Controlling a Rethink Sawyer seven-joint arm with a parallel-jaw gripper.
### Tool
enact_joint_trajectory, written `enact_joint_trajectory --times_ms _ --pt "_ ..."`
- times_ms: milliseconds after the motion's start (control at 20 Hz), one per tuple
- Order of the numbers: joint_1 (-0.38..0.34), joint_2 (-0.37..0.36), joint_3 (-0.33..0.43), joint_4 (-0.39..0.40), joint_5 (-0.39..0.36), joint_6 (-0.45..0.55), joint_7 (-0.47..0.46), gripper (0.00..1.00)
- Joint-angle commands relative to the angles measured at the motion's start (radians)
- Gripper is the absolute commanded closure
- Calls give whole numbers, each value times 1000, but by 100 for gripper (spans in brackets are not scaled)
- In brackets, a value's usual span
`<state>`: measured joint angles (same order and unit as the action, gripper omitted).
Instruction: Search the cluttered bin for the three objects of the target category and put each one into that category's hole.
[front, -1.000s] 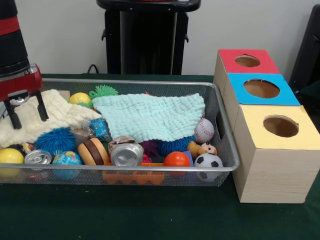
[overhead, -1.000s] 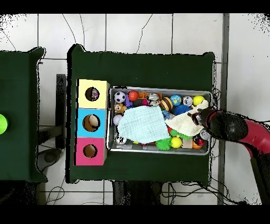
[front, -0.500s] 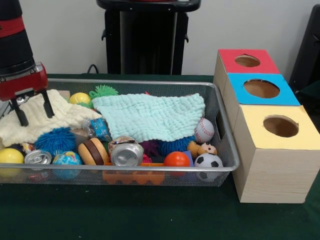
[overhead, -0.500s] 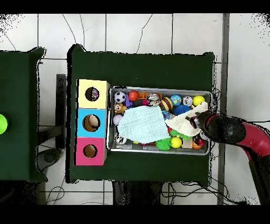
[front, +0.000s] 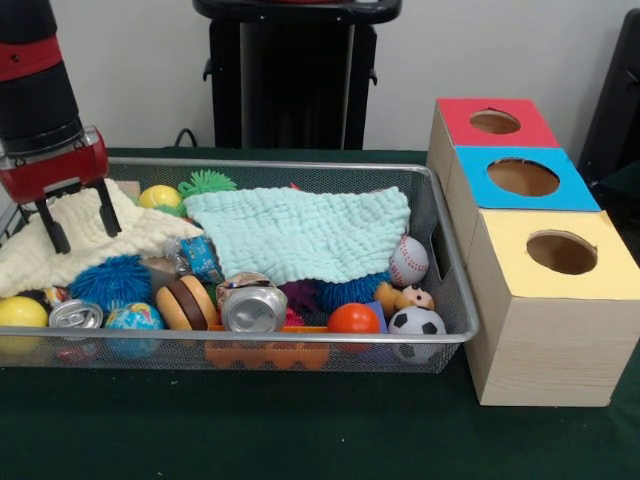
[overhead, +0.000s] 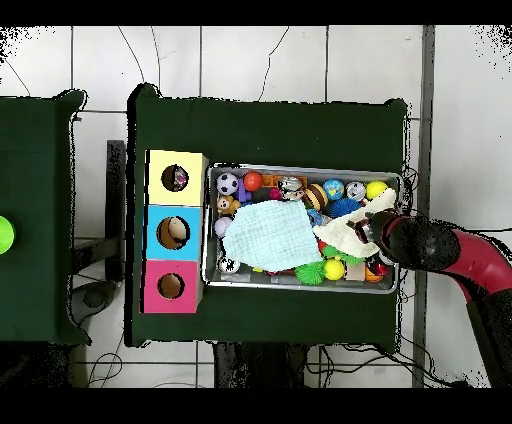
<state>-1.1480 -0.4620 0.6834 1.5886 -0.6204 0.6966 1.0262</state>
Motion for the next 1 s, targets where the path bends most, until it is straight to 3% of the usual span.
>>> enact_joint_trajectory --times_ms 50,400,1000 --pt "16 12 -39 26 -67 -26 -45 0" --pt "-23 -19 -10 -43 -12 131 -166 0" --pt "-30 15 0 -59 -28 124 -174 0"
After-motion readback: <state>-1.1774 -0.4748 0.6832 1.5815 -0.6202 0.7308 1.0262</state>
